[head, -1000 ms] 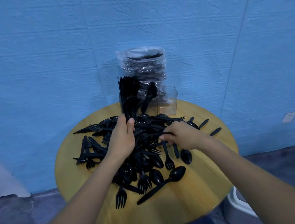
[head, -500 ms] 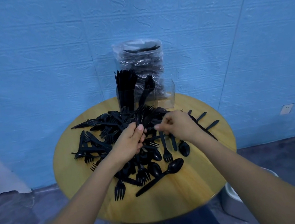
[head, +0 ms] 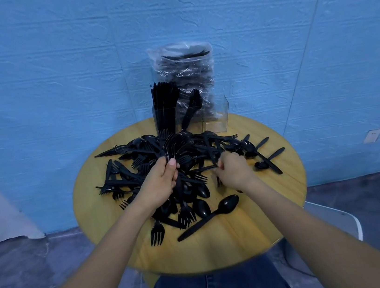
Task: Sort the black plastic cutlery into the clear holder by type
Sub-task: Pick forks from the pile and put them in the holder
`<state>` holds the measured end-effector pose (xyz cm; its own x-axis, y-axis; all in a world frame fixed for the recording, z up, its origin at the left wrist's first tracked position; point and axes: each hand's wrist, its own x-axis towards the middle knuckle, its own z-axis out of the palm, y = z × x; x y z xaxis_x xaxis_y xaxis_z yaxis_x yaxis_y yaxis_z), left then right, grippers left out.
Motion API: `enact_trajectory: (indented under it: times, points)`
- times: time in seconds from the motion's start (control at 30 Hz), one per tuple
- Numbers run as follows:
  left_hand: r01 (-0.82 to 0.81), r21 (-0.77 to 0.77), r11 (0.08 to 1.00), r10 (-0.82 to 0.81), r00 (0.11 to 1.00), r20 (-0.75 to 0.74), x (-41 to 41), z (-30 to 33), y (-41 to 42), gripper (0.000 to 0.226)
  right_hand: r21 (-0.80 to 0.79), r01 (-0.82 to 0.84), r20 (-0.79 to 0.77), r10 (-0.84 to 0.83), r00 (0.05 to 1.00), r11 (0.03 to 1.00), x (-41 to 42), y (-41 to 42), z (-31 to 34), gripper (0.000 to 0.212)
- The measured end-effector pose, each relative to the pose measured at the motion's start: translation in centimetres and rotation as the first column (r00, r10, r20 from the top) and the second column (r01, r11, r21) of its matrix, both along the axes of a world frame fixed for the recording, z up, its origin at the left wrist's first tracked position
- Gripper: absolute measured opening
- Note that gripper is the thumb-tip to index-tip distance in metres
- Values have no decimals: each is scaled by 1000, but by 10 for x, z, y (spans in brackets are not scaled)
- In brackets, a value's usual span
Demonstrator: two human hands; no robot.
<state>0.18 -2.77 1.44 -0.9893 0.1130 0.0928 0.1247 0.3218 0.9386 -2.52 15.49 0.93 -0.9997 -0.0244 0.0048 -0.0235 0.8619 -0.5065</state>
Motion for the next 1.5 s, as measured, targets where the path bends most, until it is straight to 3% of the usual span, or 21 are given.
enact_trajectory:
  times: [0.13, 0.47, 0.6, 0.7, 0.97, 1.2, 1.33, 1.5]
  points:
    - [-12, 15, 1000, 12, 1000, 12, 0, -2, -3, 26, -161, -40, -43, 34, 999, 986, 3, -10, 5, 10]
    - [-32, 37, 999, 32, 999, 5, 0, -3, -11, 24, -70, -146, 46, 149, 988, 987, 0, -27, -7, 21]
    - [-41, 17, 999, 41, 999, -20, -2, -5, -12, 25, -93, -119, 30, 122, 992, 989, -2, -20, 2, 17]
    - [-33, 12, 999, 33, 999, -31, -5, -4, -12, 29, -197, -100, 14, 105, 994, 975, 0, -9, 22, 21]
    - [-19, -49, 999, 12, 991, -135, -11, 14, -2, 17, -644, -11, 33, 42, 999, 765, 15, 16, 68, 28]
    - [-112, -173, 979, 47, 938, -342, -15, 29, 8, 23, -702, 77, 177, 69, 982, 708, 22, 16, 86, 15]
    - [0, -274, 962, -88, 947, -310, -15, 29, 18, 19, -816, 167, 239, 61, 969, 553, 16, 3, 89, 9]
    - [130, -276, 952, -192, 959, -210, -10, 25, 24, 14, -848, 257, 291, 3, 957, 463, 9, -3, 87, 14]
